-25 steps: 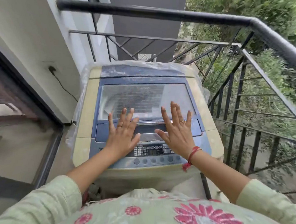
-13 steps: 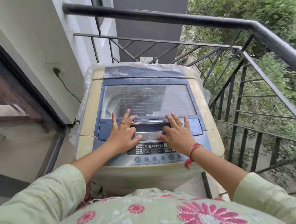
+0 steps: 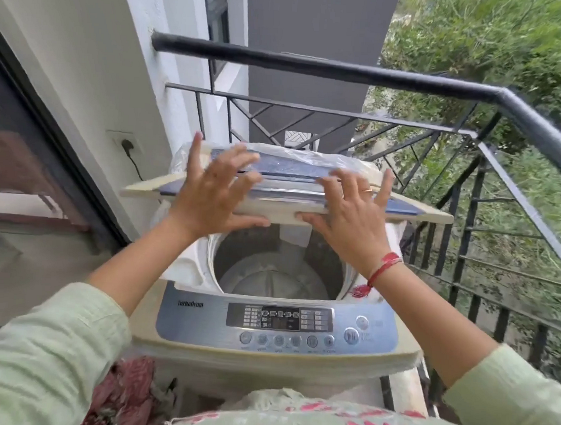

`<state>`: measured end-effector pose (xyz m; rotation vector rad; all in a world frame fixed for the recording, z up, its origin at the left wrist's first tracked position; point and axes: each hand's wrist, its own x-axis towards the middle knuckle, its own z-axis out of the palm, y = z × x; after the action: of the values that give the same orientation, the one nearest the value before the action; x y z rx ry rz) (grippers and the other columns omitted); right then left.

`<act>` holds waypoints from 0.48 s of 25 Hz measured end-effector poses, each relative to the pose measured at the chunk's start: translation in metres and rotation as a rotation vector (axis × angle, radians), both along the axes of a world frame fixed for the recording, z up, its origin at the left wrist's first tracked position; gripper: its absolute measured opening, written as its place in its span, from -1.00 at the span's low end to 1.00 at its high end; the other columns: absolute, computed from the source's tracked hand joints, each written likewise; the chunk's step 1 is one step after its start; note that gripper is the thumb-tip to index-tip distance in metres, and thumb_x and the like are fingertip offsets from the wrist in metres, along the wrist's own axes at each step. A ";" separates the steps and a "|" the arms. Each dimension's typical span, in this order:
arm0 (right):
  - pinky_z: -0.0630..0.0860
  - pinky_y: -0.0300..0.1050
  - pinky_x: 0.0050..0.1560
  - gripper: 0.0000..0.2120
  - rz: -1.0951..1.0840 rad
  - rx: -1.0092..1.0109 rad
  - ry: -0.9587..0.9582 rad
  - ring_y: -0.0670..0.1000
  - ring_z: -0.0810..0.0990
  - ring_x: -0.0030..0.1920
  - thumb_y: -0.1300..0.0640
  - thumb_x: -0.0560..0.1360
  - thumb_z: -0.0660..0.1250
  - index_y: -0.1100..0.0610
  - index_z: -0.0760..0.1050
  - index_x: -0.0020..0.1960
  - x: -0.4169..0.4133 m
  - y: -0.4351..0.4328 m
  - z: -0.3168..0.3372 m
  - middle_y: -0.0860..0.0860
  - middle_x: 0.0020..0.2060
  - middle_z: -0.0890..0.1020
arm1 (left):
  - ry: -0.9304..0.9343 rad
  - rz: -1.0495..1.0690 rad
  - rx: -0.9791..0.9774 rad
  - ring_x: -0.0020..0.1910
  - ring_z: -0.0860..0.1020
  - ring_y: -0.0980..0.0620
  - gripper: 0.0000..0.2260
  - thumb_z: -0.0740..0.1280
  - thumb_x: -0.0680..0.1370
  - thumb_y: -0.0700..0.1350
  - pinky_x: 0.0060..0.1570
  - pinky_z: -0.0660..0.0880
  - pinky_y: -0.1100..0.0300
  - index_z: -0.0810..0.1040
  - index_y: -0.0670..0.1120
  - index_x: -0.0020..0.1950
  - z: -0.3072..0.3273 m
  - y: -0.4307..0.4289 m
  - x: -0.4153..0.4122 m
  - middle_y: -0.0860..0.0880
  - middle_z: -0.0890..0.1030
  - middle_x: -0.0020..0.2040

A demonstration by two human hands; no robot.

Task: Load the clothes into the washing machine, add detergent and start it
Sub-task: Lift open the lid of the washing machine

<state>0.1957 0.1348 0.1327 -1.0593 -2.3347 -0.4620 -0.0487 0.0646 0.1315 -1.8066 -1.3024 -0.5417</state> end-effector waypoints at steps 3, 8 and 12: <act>-0.02 0.41 0.37 -0.58 -0.066 0.097 0.229 0.08 0.36 0.27 -0.22 0.57 0.02 -0.02 0.36 0.28 -0.033 0.011 0.005 0.03 0.22 0.47 | -0.129 0.128 0.155 0.40 0.26 -0.08 -0.37 0.19 0.40 0.45 0.27 -0.08 -0.44 0.36 -0.02 0.21 0.011 0.020 -0.005 -0.03 0.31 0.32; 0.06 0.36 0.37 -0.80 -0.018 0.218 0.424 0.03 0.46 0.17 -0.07 0.59 0.11 -0.05 0.42 0.12 -0.075 0.067 0.038 -0.04 0.08 0.56 | -0.246 0.218 0.086 0.44 0.22 -0.07 -0.44 0.00 0.53 0.36 0.36 -0.06 -0.27 0.37 0.03 0.34 0.033 0.074 -0.016 -0.04 0.43 0.37; 0.08 0.38 0.36 -0.54 -0.079 0.196 0.362 0.08 0.48 0.16 -0.28 0.55 0.03 0.02 0.49 0.11 -0.098 0.111 0.069 -0.02 0.05 0.56 | -0.348 0.174 0.050 0.49 0.17 -0.08 -0.43 0.01 0.55 0.34 0.41 -0.09 -0.14 0.36 0.04 0.42 0.067 0.123 -0.039 -0.01 0.33 0.46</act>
<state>0.0974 0.2463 0.2016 -1.0468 -1.8961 -0.4735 -0.0875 0.1876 0.1987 -1.5850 -1.6462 -0.8086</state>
